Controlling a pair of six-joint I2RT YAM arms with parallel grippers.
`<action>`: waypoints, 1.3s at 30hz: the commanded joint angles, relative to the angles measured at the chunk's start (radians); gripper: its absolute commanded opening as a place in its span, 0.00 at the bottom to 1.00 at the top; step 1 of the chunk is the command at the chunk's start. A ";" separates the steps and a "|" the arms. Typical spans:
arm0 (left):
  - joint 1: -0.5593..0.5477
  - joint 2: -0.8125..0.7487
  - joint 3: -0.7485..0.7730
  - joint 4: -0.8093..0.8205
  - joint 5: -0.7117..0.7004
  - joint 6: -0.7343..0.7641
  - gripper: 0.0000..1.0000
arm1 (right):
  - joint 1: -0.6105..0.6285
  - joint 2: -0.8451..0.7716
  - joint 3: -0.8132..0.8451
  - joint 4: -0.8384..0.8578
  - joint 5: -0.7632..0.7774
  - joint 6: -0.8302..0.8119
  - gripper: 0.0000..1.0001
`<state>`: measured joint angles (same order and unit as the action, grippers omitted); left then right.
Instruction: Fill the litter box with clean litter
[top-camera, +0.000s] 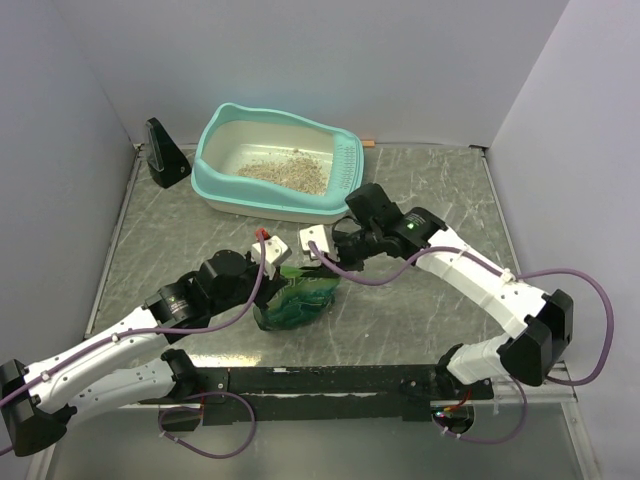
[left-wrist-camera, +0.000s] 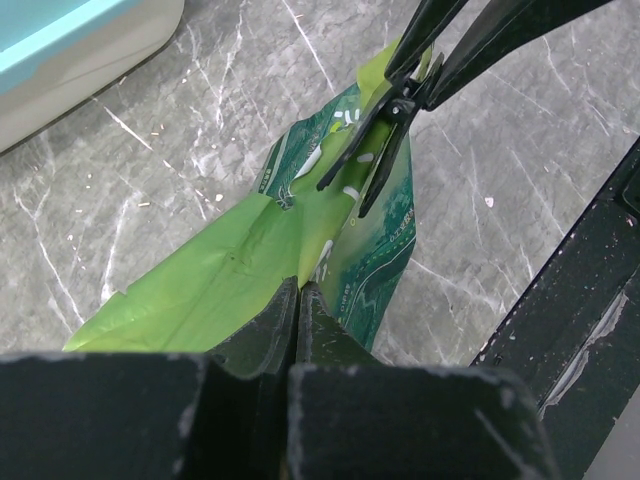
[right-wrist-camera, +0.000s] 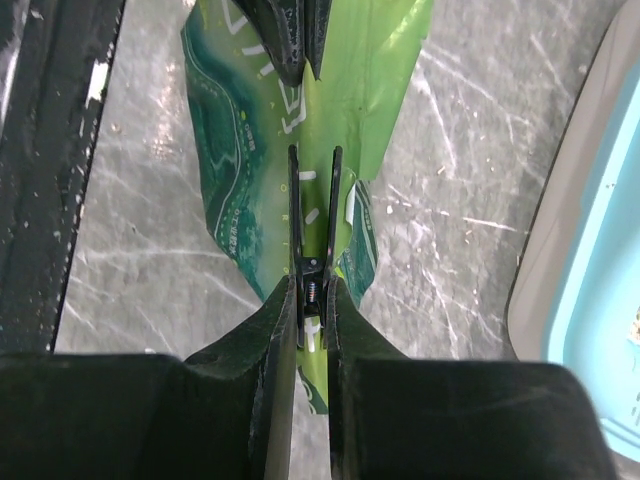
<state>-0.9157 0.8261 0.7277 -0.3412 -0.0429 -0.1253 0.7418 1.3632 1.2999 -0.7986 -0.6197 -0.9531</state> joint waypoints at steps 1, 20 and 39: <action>0.011 -0.038 0.001 -0.013 -0.029 -0.005 0.01 | 0.016 0.033 0.071 -0.117 0.141 -0.039 0.00; 0.012 -0.062 -0.002 -0.013 -0.031 -0.008 0.01 | 0.103 0.117 0.098 -0.172 0.238 -0.019 0.00; 0.017 -0.051 -0.002 -0.012 -0.023 -0.008 0.01 | 0.133 0.076 0.001 0.047 0.026 0.054 0.70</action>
<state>-0.9024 0.7845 0.7166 -0.3920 -0.0517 -0.1345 0.8440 1.4605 1.3422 -0.8310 -0.4786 -0.9222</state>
